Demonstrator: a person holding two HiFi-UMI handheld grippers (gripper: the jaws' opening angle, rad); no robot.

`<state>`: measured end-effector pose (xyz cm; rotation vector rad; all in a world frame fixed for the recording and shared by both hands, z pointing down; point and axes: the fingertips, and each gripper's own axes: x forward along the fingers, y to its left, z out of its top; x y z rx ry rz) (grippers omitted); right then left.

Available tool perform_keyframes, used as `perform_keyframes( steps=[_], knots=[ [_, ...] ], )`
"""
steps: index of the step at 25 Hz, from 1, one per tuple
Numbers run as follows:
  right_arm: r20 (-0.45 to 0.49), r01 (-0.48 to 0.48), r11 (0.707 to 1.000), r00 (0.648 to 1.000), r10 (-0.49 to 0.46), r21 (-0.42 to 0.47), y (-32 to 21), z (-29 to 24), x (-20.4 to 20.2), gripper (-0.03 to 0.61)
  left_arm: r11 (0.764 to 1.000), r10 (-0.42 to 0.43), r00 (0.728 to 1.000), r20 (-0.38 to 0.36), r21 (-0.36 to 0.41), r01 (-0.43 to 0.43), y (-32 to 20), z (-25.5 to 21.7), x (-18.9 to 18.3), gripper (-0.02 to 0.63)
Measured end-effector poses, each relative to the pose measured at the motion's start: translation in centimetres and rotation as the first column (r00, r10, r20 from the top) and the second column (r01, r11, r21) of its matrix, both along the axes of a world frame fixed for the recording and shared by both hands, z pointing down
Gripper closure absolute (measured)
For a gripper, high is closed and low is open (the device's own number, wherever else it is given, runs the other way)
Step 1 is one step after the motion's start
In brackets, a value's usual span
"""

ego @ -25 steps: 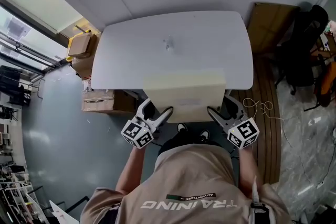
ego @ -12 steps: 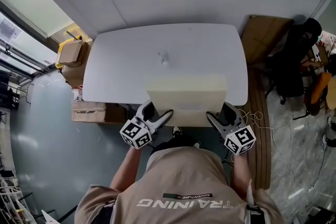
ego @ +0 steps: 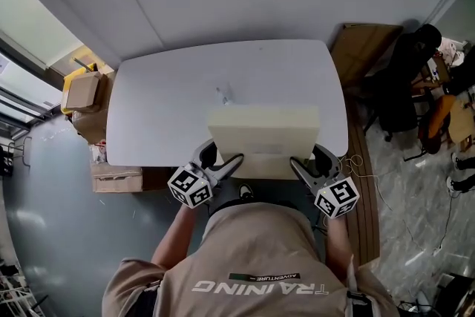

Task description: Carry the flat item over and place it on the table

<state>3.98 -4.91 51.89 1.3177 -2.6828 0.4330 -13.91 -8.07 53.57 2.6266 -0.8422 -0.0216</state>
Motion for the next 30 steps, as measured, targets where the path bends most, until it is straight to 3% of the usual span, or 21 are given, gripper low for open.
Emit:
perform_keyframes(
  steps=[7, 16, 30],
  knots=[
    [-0.025, -0.044, 0.999, 0.999, 0.044, -0.018, -2.3, 0.6, -0.7, 0.302, 0.999, 0.048, 0.999, -0.013, -0.018, -0.049, -3.0, 0.9, -0.4, 0.288],
    [-0.022, -0.046, 0.996, 0.999, 0.044, -0.072, -5.0, 2.3, 1.1, 0.302, 0.997, 0.039, 0.999, -0.014, -0.066, -0.040, -5.7, 2.8, 1.4, 0.288],
    [0.033, 0.045, 0.980, 0.999, -0.039, -0.193, -12.7, 6.6, 6.9, 0.302, 0.985, -0.018, 0.997, 0.081, -0.169, 0.031, -11.9, 5.9, 6.9, 0.288]
  ],
)
